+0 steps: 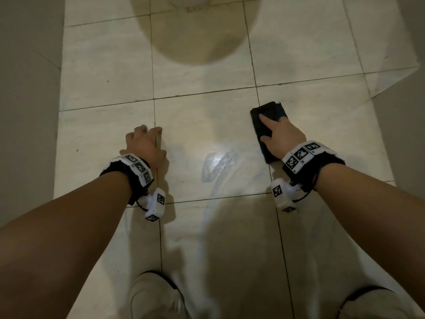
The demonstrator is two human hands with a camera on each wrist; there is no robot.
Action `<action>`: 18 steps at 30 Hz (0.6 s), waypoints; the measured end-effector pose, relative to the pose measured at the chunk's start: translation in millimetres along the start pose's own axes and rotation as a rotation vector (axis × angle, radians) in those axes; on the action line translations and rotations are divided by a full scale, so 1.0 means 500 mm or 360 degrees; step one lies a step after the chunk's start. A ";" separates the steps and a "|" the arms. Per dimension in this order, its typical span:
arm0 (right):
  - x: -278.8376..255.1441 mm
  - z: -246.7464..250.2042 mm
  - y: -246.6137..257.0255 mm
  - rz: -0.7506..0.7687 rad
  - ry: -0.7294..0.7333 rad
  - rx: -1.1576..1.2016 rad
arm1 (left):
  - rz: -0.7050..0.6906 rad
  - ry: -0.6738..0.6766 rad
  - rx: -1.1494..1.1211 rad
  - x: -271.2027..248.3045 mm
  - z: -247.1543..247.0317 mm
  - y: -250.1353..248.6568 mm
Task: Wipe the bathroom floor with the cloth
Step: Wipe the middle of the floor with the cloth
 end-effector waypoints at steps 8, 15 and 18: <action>-0.041 -0.093 0.141 0.0189 0.0120 -0.0084 | 0.0034 -0.0039 -0.0017 0.002 -0.003 -0.001; -0.071 -0.199 0.293 0.0280 0.0360 -0.0117 | -0.0013 -0.0009 0.0014 0.002 -0.006 0.004; -0.085 -0.223 0.325 0.0352 0.0513 -0.0073 | -0.0020 -0.0039 0.0033 0.001 -0.002 0.001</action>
Point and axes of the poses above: each hand's wrist, its own x-axis towards the middle knuckle, its own z-axis out of the back of the hand, y = z × x, the point moved 4 cm from there along x, towards the middle knuckle, and after that the axes turned 13 degrees about x, right-handed, at the moved point
